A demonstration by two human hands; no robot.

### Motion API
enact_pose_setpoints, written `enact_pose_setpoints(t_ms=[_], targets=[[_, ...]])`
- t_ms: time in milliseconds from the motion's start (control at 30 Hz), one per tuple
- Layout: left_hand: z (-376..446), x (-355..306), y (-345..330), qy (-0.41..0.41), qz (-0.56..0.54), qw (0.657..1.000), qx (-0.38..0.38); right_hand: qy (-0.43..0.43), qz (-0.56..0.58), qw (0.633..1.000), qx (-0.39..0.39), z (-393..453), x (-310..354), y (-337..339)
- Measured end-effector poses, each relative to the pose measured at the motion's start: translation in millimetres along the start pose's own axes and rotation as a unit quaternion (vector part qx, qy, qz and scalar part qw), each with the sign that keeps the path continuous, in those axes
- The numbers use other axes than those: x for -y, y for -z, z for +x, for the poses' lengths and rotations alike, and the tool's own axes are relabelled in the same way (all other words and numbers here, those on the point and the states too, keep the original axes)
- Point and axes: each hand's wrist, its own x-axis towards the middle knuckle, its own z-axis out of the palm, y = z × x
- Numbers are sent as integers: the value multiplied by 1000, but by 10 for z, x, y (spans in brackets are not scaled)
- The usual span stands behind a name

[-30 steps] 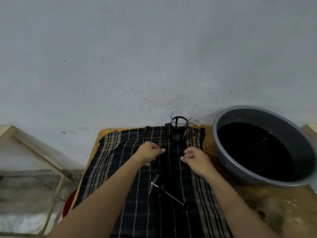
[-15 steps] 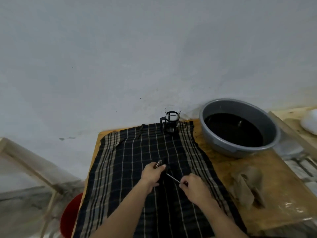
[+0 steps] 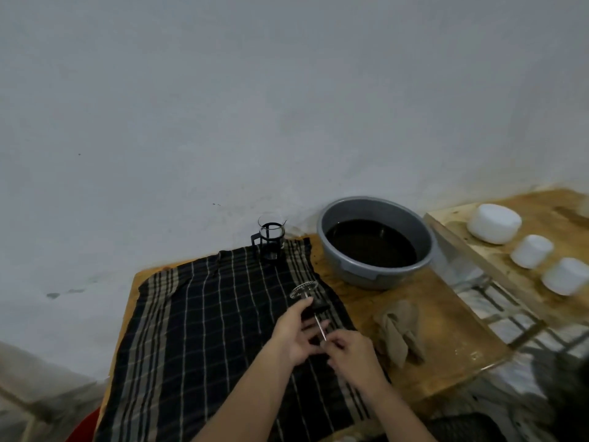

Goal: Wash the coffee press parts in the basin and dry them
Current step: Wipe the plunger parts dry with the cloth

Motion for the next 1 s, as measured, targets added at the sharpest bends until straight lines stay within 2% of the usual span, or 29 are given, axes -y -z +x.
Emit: enact_pose_setpoints(t_ms=[133,300,367,433,500,567,600,733,767,833,933,1000], targets=[[48,21,-277,20,36,999,-24,-4,-30,999,-18,-48,-156,264],[111,139,-575,17,112,993,-38,63,-74,995,-19,-109,-270,547],[128,174,-652,10,119,991,-58,79,-60,995,20,-97,-326,682],[148,179,-643,0,111,992,-65,70,-1,996,56,-91,-413,833],[158,132,-574,-18,131,990,-58,40,33,999,0,-28,-550,983],[119,97,-498,-36,165,984,-61,28,-27,995,-92,141,-752,1103],[89,81,-474,-39,182,981,-59,19,-51,993,-100,246,-858,1144],[-58,30,-419,-51,226,972,-37,-20,-175,984,18,640,-1191,1020],[-82,52,-421,-56,245,967,-37,-26,-224,974,30,674,-1289,960],[-133,55,-404,-89,278,955,-50,-32,-282,959,3,724,-1355,828],[-169,38,-357,-147,323,932,-76,-51,-254,965,-29,723,-1256,821],[-136,34,-303,-192,344,914,-97,-72,-146,986,-30,710,-1130,958]])
